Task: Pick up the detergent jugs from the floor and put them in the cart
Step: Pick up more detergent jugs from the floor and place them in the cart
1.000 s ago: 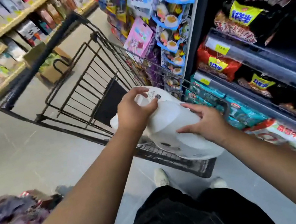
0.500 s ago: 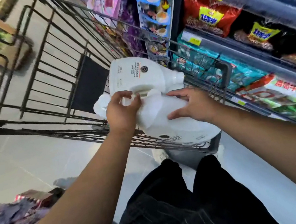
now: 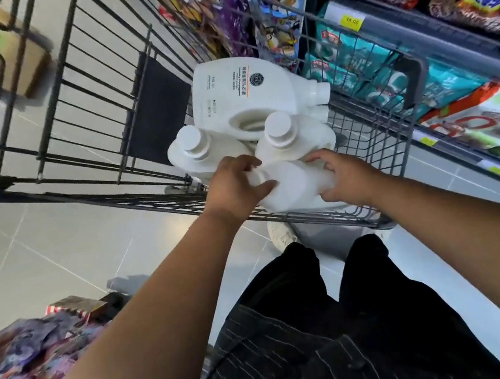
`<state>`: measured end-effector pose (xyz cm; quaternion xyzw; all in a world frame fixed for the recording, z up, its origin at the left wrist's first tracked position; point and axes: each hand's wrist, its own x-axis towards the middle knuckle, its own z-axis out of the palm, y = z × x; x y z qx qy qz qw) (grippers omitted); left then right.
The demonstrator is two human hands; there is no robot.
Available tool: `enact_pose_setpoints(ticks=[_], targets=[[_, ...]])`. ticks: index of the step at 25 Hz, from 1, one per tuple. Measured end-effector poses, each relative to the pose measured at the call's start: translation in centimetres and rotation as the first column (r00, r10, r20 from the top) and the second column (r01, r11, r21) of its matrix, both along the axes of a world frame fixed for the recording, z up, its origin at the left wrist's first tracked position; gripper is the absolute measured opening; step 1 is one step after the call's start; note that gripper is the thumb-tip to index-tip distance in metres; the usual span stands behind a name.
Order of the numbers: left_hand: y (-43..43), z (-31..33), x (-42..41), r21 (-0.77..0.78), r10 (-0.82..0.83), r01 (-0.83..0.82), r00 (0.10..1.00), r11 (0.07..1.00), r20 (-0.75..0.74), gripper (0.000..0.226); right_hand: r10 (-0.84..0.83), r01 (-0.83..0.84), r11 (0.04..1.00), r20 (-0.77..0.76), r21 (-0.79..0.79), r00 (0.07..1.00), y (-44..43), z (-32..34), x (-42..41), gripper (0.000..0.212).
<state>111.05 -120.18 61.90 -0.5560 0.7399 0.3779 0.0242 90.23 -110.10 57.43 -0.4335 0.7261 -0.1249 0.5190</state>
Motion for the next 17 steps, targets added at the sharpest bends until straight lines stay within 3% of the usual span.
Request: enact_pose_setpoints(ticks=[13, 17], targets=[[-0.7, -1.9, -1.2, 0.087, -0.104, 0.103, 0.995, 0.991, 0.008, 0.047, -0.020, 0.021, 0.999, 0.010, -0.047, 1.000, 0.4, -1.1, -1.1, 0.081], [-1.1, -0.9, -2.6, 0.066, -0.048, 0.052, 0.997, 0.996, -0.060, 0.043, -0.140, 0.139, 0.989, -0.015, -0.046, 0.990, 1.0, 0.7, -3.4, 0.083]])
